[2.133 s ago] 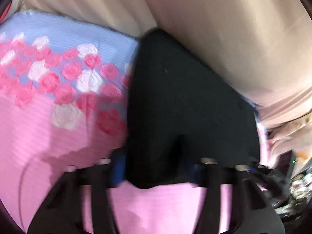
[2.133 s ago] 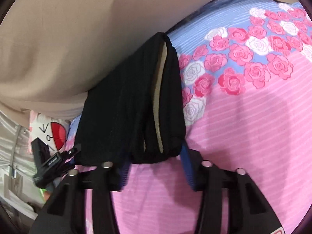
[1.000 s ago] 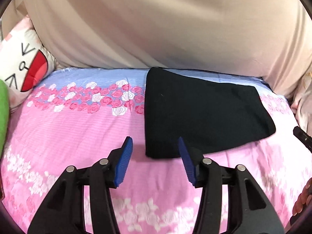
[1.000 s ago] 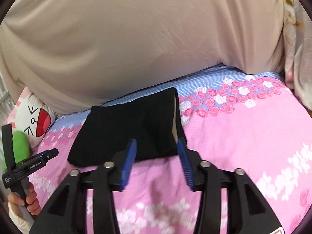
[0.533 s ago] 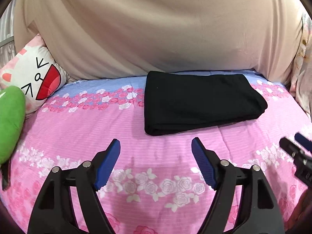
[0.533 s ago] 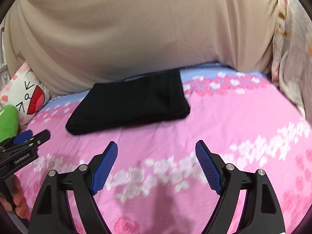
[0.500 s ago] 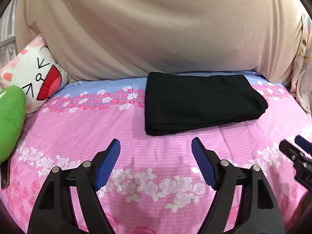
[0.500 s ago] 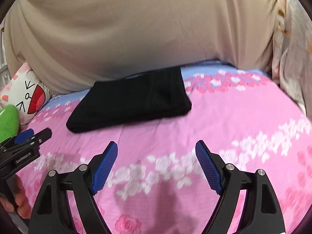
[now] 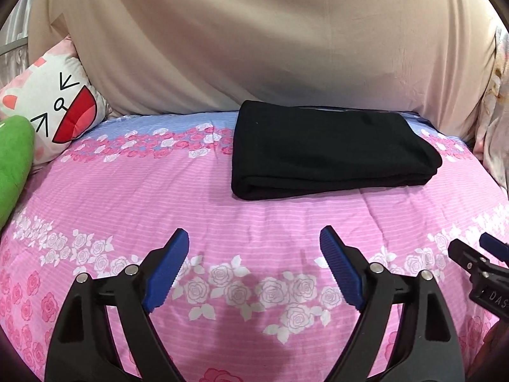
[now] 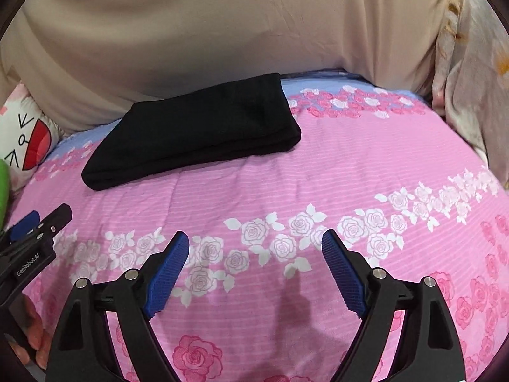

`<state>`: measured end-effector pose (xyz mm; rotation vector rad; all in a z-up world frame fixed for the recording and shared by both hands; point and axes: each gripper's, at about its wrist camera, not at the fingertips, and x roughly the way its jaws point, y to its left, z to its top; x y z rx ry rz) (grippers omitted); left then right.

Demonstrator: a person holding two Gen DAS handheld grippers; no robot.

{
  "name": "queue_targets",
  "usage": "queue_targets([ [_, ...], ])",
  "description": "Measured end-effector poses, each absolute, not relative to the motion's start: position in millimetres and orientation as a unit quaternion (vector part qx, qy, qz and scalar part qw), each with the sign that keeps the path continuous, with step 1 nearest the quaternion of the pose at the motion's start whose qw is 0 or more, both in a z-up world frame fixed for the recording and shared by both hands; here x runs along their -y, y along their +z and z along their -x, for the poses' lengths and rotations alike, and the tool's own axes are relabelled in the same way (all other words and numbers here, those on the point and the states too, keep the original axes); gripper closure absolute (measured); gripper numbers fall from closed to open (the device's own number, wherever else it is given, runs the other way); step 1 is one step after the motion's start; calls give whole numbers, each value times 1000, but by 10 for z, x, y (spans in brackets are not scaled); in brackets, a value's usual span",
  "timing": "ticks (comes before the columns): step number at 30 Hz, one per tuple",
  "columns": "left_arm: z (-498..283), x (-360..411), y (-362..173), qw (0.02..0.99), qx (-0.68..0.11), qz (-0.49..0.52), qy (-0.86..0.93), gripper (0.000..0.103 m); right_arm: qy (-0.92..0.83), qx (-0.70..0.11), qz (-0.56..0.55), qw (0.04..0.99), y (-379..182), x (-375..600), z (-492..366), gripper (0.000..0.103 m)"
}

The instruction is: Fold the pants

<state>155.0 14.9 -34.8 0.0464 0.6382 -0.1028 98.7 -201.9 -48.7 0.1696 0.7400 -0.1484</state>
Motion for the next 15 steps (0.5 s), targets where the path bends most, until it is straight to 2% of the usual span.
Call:
queue_targets([
  [3, -1541, -140, -334, 949, -311, -23, -49, 17, -81, -352, -67, 930, -459, 1969, -958, 17],
  [15, -1535, -162, -324, 950, -308, -19, -41, 17, -87, -350, -62, 931, -451, 1958, -947, 17],
])
